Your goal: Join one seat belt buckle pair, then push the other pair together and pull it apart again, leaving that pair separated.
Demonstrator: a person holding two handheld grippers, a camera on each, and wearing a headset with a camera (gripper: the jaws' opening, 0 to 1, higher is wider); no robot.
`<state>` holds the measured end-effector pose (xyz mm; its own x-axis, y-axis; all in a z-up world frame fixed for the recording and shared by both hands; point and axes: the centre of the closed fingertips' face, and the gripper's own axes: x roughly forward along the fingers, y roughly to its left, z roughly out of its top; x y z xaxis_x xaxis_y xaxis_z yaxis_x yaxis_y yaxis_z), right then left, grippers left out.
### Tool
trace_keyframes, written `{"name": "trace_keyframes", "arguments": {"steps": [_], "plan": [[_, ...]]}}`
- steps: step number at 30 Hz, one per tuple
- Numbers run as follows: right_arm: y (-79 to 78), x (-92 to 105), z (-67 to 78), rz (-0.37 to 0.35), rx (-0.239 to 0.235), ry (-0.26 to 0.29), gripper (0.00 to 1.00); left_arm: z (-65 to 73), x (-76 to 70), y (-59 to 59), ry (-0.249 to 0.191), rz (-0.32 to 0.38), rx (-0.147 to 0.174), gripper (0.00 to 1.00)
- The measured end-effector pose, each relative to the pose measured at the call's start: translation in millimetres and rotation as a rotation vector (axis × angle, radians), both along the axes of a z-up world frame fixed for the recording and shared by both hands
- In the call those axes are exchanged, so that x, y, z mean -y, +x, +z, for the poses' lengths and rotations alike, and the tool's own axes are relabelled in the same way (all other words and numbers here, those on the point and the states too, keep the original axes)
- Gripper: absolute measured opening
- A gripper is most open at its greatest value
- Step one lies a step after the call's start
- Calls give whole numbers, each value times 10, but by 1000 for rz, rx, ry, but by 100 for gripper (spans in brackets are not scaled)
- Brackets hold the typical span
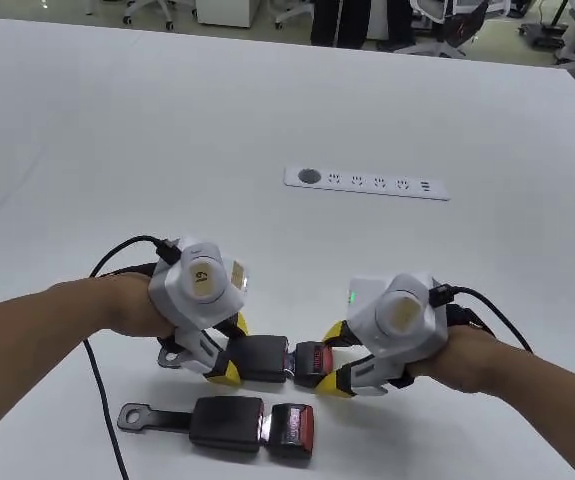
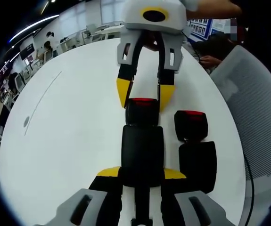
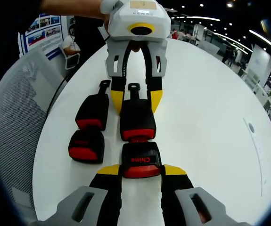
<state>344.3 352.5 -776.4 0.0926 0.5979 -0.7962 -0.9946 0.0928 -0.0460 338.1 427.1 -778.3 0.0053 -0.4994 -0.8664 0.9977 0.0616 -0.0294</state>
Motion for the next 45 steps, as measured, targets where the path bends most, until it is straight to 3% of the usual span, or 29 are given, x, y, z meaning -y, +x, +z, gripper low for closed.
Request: {"name": "trace_keyframes", "arguments": {"steps": [6,18,21,31,45], "plan": [[-17,-14,13,6,2,-4,27,-23,-38,52,0,0,1,31],[0,1,5,8,8,-7,28,-2,18,-11,8,1,0,31],[5,7,4,14,11,-5,28,-6,-18,37,7,6,-1,32],[7,184,18,32,13,-22,28,-38,-21,39,24,4,-8,32],[32,174,-1,49,19,-15,28,-72,-52,65,32,7,-14,32]]}}
